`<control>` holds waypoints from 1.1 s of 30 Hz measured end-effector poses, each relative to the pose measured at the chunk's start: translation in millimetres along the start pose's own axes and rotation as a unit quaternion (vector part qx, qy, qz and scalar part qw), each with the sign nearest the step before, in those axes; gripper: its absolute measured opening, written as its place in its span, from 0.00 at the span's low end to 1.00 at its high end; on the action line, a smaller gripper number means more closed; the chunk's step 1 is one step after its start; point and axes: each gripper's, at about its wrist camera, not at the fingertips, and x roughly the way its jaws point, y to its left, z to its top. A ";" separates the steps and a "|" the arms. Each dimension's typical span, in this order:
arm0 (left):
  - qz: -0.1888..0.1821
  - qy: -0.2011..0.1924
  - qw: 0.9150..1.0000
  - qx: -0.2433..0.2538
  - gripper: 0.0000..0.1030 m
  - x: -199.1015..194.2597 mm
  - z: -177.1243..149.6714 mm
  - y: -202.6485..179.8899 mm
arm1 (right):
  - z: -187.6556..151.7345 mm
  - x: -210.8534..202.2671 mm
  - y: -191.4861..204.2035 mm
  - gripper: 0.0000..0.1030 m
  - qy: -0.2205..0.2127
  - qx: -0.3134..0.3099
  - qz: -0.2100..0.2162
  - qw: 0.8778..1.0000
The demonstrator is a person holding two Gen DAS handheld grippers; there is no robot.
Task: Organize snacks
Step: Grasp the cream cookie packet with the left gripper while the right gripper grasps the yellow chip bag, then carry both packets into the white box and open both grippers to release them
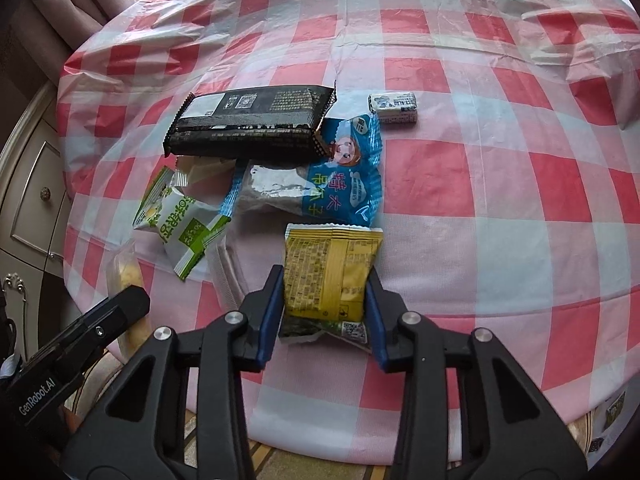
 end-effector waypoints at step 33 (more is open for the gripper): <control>0.008 0.007 0.996 0.089 0.36 -3.0 -21.4 -68.0 | -48.3 -86.7 -84.3 0.37 -0.076 0.058 -0.009 0.995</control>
